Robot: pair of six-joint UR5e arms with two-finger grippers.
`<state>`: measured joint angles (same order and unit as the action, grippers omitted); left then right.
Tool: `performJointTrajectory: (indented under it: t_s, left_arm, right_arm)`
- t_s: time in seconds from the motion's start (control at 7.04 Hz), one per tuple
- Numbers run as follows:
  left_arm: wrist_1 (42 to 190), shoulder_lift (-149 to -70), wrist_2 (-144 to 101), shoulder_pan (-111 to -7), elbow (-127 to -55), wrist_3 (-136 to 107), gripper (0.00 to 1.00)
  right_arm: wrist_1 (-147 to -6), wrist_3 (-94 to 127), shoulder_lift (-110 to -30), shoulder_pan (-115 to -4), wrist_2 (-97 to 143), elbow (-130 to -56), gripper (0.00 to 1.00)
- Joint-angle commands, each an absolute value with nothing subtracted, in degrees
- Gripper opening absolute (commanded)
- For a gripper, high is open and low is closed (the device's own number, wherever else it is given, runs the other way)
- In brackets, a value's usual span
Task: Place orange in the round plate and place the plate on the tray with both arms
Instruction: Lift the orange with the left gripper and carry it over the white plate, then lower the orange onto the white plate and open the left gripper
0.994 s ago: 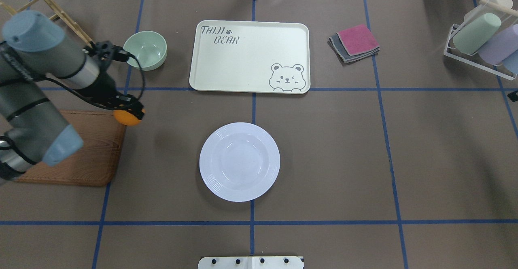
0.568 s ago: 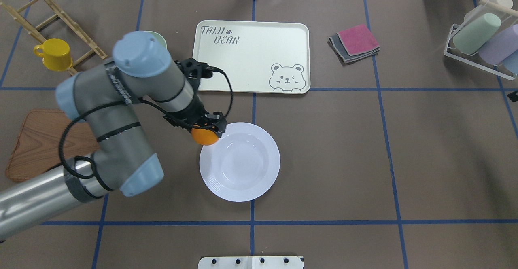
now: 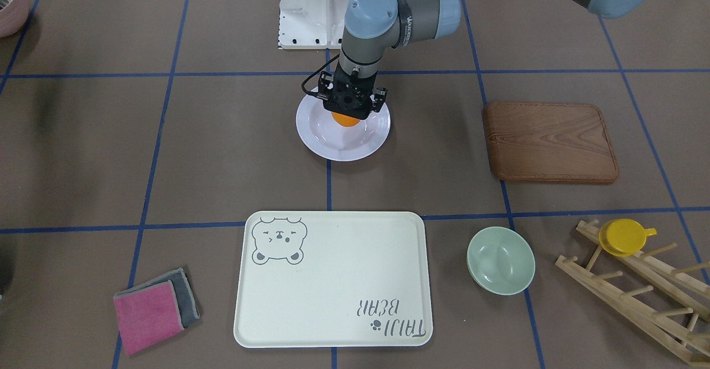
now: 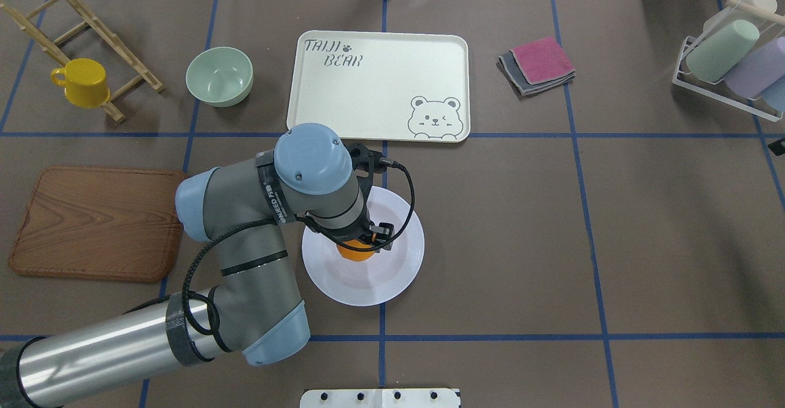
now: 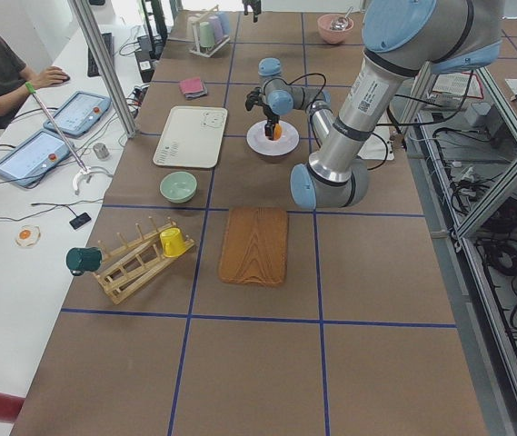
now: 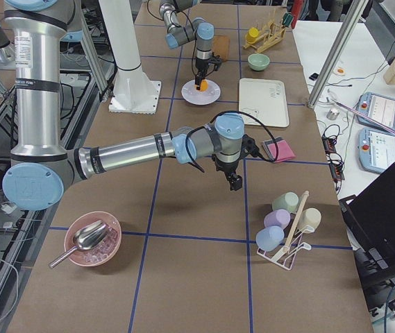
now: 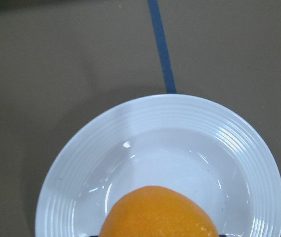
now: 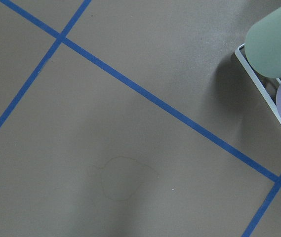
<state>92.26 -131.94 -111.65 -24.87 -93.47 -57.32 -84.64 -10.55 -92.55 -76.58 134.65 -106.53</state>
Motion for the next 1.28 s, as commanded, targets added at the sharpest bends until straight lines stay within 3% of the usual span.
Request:
performJointTrajectory:
  t_s: [0.0, 0.14, 0.43, 0.57, 0.99, 1.14]
  left_arm:
    - [92.64, -132.28, -110.65, -23.91, -92.37, -57.13, 0.17]
    - [93.51, -132.28, -110.65, -23.91, -91.76, -57.04, 0.57]
    - [94.31, -132.10, -110.57, -23.82, -91.32, -57.04, 0.77]
    - [94.39, -132.10, -110.04, -23.82, -91.32, -56.95, 0.98]
    - [95.35, -131.75, -109.95, -24.17, -92.72, -57.04, 0.99]
    - [95.36, -129.92, -110.39, -25.21, -96.38, -56.95, 0.99]
  right_arm:
    - [-84.64, -10.46, -92.55, -76.55, 134.65, -106.44, 1.00]
    - [-84.64, -10.46, -92.55, -76.55, 134.65, -106.35, 1.00]
    - [-84.64, -10.37, -92.55, -76.46, 134.65, -106.17, 1.00]
    - [-84.64, -10.37, -92.55, -76.46, 134.65, -106.08, 1.00]
    - [-84.64, -10.20, -92.29, -76.20, 134.47, -106.17, 1.00]
    - [-84.64, -10.02, -91.68, -75.59, 134.39, -106.17, 1.00]
